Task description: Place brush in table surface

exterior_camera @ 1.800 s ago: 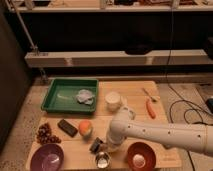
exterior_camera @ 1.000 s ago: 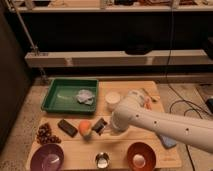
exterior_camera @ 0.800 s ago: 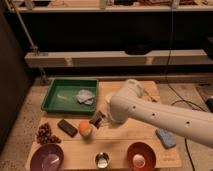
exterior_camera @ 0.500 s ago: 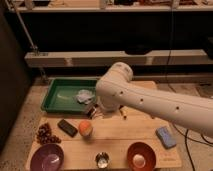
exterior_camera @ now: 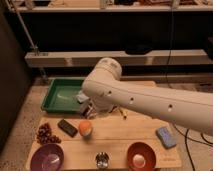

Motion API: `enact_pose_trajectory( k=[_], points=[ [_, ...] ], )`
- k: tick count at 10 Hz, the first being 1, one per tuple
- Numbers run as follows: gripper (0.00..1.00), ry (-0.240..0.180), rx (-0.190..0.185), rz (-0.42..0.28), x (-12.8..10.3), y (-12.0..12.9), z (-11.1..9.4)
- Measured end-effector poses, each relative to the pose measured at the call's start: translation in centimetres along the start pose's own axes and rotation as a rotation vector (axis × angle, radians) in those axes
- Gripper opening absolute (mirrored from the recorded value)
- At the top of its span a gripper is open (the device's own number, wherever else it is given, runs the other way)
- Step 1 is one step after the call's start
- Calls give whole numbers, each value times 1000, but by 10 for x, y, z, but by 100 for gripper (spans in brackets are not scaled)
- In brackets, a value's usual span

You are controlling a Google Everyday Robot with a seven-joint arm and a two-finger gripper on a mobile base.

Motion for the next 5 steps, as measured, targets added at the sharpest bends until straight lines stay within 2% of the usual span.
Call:
enact_pose_trajectory(
  k=[2, 5],
  points=[
    [0, 16, -30, 46, -35, -16, -18],
    [0, 2, -72, 137, -90, -32, -43]
  ],
)
